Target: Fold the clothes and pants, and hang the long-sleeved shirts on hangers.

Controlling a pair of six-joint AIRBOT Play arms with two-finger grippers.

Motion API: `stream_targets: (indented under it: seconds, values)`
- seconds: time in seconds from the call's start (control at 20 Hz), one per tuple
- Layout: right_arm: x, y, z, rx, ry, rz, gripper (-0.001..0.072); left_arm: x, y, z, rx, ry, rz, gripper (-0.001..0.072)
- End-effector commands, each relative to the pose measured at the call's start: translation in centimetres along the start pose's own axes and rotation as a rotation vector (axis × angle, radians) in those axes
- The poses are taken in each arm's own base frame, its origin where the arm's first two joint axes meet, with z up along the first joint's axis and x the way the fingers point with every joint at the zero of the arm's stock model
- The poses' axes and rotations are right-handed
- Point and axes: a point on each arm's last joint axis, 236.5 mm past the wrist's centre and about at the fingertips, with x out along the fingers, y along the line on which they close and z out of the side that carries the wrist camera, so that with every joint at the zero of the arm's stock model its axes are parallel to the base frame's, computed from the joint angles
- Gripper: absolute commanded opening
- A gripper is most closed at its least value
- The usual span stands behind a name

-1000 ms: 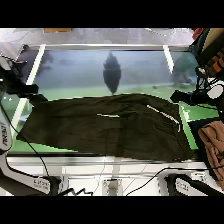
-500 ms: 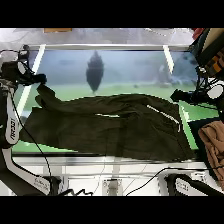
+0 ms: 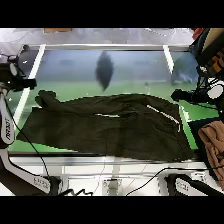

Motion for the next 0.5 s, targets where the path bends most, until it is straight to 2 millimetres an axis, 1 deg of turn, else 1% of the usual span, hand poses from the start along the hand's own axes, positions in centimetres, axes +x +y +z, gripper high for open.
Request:
stream_targets:
  seconds: [0.0, 0.15, 0.25, 0.35, 0.45]
  values:
    - [0.0, 0.0, 0.2, -0.001, -0.007, -0.002, 0.0694, 0.9, 1.4, -5.1, 0.022, 0.188, -0.128, 0.0485]
    - [0.0, 0.0, 0.2, -0.001, -0.007, -0.001, 0.0694, 2.3, -0.3, -5.5, -0.047, 0.189, -0.305, 0.0490]
    - [0.0, 0.0, 0.2, -0.001, -0.007, -0.001, 0.0694, 3.5, -2.3, -5.7, -0.001, 0.194, -0.401, 0.0497]
    - [0.0, 0.0, 0.3, -0.001, -0.010, -0.002, 0.0694, 5.1, -3.6, -5.7, 0.027, 0.194, -0.426, 0.0497]
    - [0.0, 0.0, 0.3, 0.000, -0.010, -0.002, 0.0694, 6.7, -4.3, -5.3, 0.029, 0.179, -0.421, 0.0497]
